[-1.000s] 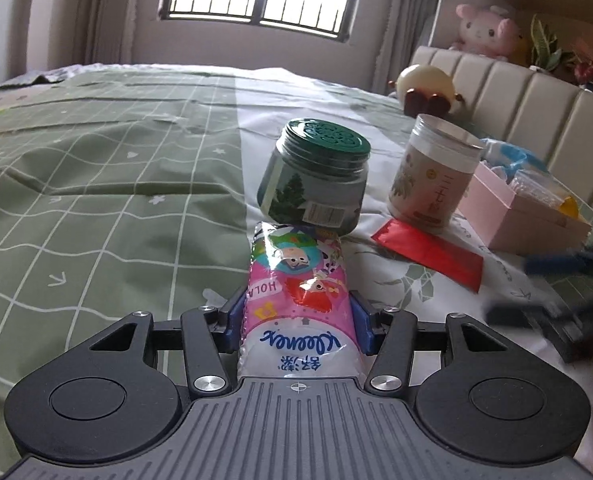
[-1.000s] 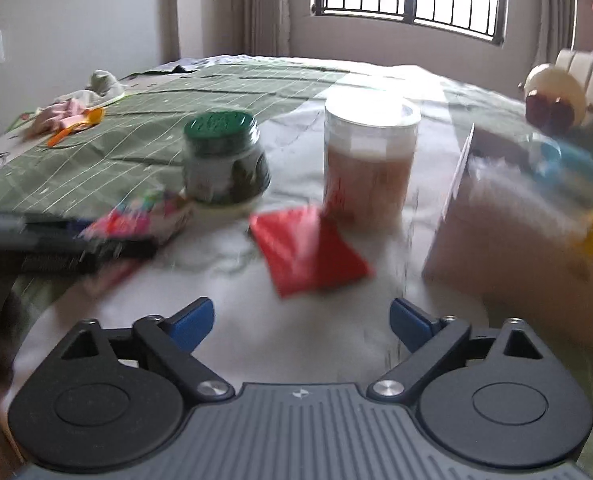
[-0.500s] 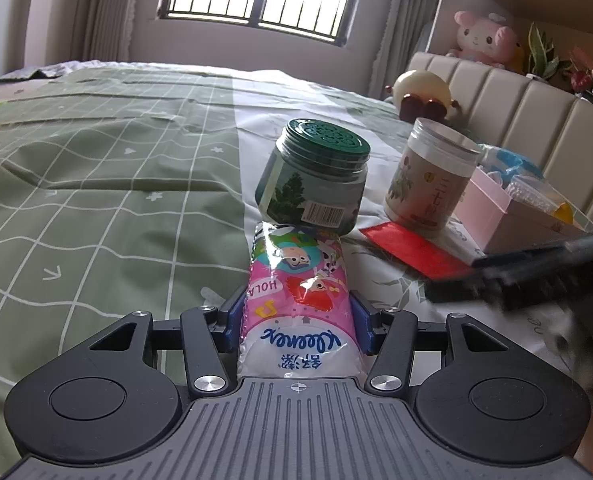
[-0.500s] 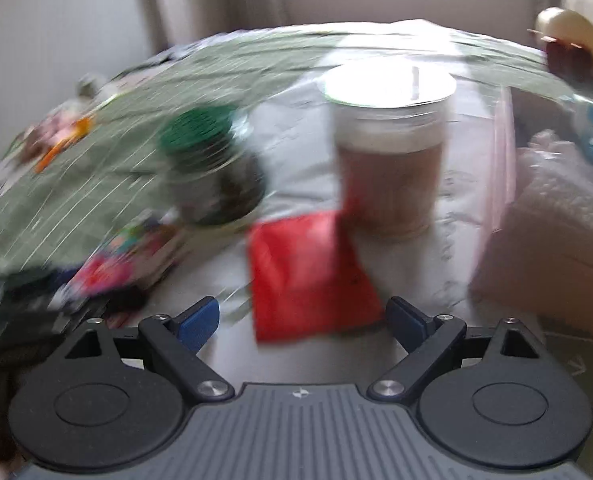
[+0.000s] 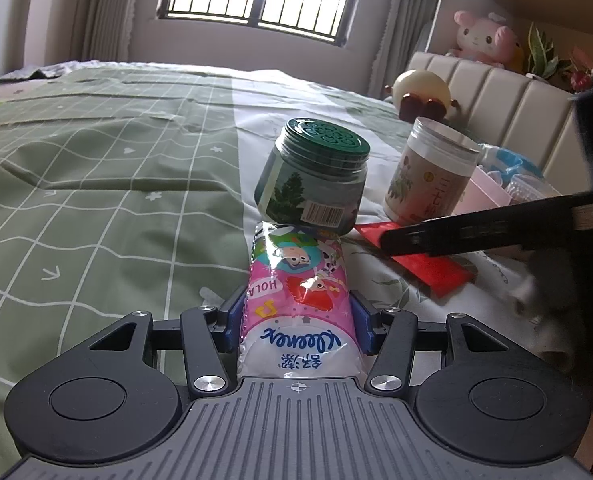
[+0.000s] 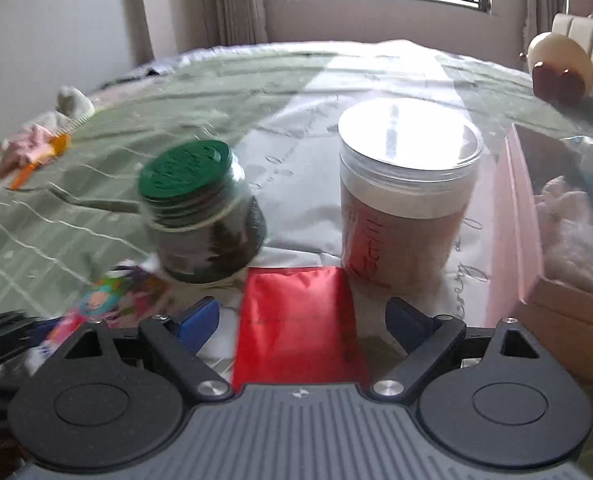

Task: Organize soft objects
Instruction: 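Grasp the red packet with the right gripper while the left holds the tissue pack, then release the tissue pack into the pink box with the left gripper while the right drops the red packet there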

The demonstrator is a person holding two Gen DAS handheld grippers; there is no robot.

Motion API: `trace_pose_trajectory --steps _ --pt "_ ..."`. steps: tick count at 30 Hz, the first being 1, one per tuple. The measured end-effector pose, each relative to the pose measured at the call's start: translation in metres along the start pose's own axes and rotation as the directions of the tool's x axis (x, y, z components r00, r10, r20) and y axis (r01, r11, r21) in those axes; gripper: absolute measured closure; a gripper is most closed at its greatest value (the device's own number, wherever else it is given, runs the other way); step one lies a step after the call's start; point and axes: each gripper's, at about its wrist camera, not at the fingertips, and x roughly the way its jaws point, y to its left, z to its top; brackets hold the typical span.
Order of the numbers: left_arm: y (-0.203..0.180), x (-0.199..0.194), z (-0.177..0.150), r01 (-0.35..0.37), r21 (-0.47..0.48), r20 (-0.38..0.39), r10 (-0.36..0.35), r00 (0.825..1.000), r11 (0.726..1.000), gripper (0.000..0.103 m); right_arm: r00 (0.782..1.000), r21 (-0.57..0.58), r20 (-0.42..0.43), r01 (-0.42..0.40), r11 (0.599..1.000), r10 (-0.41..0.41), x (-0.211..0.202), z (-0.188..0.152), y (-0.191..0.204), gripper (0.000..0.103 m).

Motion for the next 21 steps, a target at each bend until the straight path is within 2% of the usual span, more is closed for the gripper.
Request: trace_pose_trajectory --steps 3,4,5,8,14,19,21 --pt "0.000 0.000 0.000 0.001 -0.001 0.001 -0.001 1.000 1.000 0.046 1.000 -0.059 -0.004 0.003 0.998 -0.003 -0.003 -0.008 0.005 0.031" --pt "0.000 0.000 0.000 0.001 -0.001 0.001 -0.001 1.000 1.000 0.046 1.000 -0.081 -0.005 -0.004 0.997 0.004 -0.008 -0.010 0.006 0.043" --pt "0.000 0.000 0.000 0.000 -0.001 0.001 0.000 1.000 1.000 0.046 1.000 -0.092 -0.006 -0.006 0.996 0.005 -0.015 -0.012 0.007 0.045" --pt "-0.001 0.001 0.000 -0.006 0.000 0.000 0.006 1.000 1.000 0.046 1.000 -0.125 0.010 -0.008 0.992 0.009 -0.039 -0.022 0.009 0.048" --pt "-0.002 0.000 0.001 -0.018 0.006 -0.007 0.018 1.000 1.000 0.046 0.996 -0.220 0.078 0.053 0.974 -0.037 -0.102 -0.050 0.013 0.048" --pt "-0.009 -0.002 0.004 -0.043 0.040 -0.025 0.044 0.999 0.998 0.047 0.993 -0.229 0.081 0.102 0.968 -0.085 -0.138 -0.070 0.009 0.048" --pt "-0.013 -0.008 0.003 -0.031 0.053 -0.030 0.032 0.999 0.998 0.048 0.991 -0.226 0.085 0.121 0.967 -0.104 -0.150 -0.079 0.005 0.048"
